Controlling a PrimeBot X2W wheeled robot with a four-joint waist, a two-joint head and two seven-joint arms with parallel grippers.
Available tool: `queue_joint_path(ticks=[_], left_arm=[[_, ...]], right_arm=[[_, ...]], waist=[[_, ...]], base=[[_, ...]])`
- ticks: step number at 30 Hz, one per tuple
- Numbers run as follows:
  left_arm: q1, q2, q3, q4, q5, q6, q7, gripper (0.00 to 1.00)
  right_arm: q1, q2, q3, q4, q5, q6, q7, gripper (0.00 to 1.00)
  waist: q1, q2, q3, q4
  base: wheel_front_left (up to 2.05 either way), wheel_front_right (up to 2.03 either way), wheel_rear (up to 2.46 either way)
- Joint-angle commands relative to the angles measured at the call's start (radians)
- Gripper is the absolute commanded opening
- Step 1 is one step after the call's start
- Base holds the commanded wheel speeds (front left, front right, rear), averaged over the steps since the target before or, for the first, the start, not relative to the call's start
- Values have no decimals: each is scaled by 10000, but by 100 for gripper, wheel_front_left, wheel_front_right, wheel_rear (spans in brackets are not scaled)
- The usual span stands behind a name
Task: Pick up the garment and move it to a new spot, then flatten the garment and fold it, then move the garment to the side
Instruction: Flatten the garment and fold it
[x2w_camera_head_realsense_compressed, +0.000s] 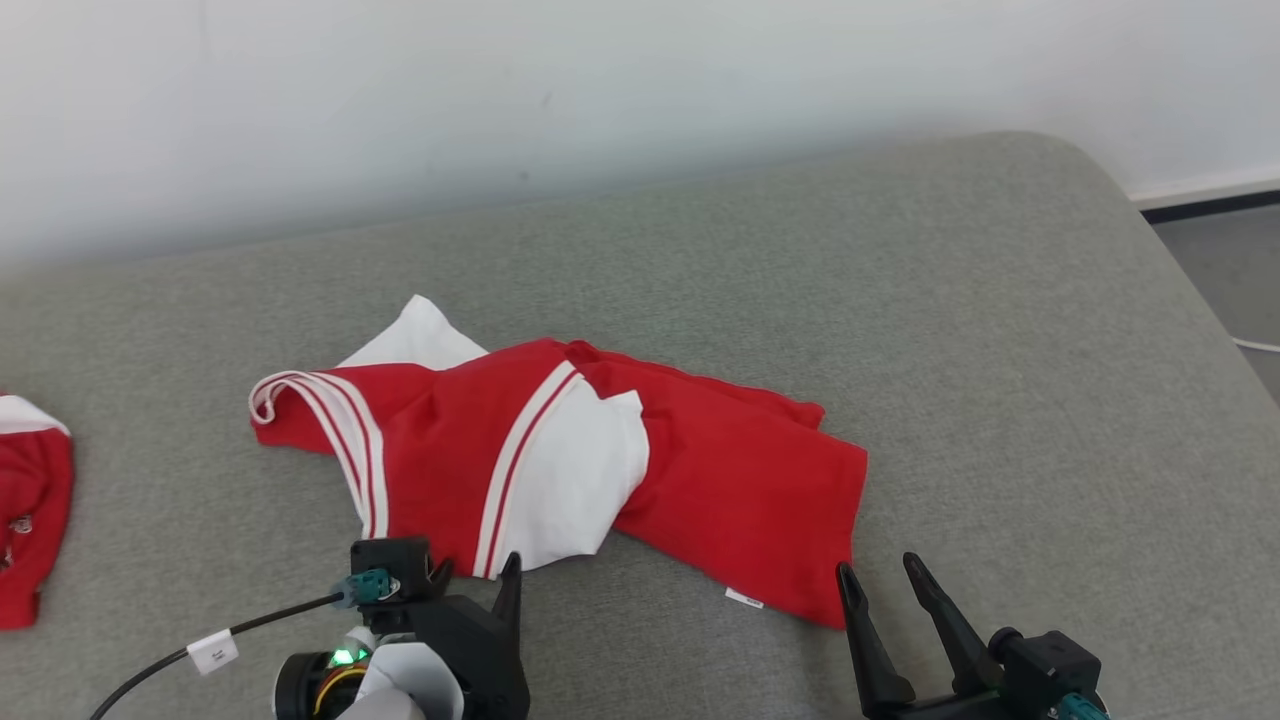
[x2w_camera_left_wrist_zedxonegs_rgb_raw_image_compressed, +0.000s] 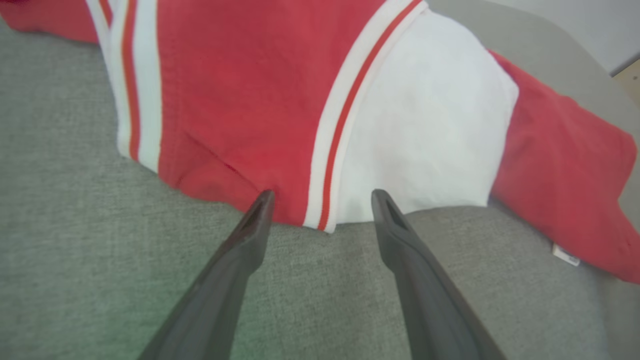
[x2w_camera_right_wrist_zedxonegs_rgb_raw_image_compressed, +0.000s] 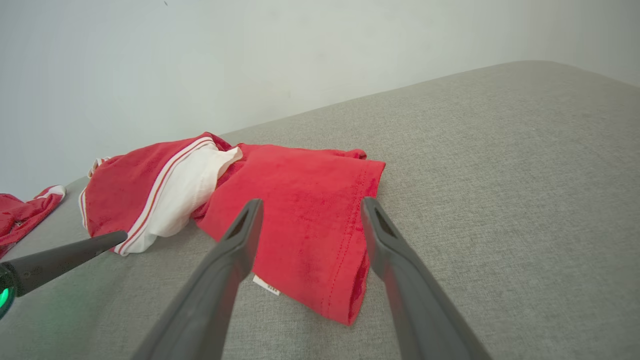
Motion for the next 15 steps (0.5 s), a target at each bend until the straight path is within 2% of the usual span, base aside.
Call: queue_joint_path(ticks=[1, 7, 10, 11, 12, 13, 14, 15], left_arm=[[28, 94, -9, 159, 76, 148, 87, 100], [-2, 215, 99, 628, 35, 614, 271, 100], [94, 211, 47, 687, -67, 624, 511, 100], [126, 207, -25, 722, -107, 573, 645, 76], [132, 217, -111, 750, -88, 510, 758, 32], [116, 217, -183, 765, -38, 486, 817, 9], [101, 228, -268, 783, 17, 448, 897, 0], [104, 221, -319, 786, 57, 407, 914, 0]], right_arm=[[-116, -7, -4, 24, 47, -22, -44, 100], [-145, -7, -6, 83, 78, -22, -102, 100], [-133, -8, -5, 99, 90, -22, -126, 100], [-128, -8, 8, 107, 101, -22, -142, 100], [-129, -8, 20, 119, 113, -22, -154, 100], [-140, -8, 25, 129, 139, -22, -161, 100], [-158, -8, 37, 141, 156, -22, -173, 100], [-176, -7, 46, 145, 179, -22, -183, 100]], waist=[[0, 0, 165, -244], [0, 0, 238, -420], [0, 0, 262, -431], [0, 0, 267, -427], [0, 0, 270, -423], [0, 0, 270, -415], [0, 0, 268, -407], [0, 0, 262, -397]], base=[[0, 0, 0], [0, 0, 0], [0, 0, 0], [0, 0, 0], [0, 0, 0], [0, 0, 0], [0, 0, 0], [0, 0, 0]])
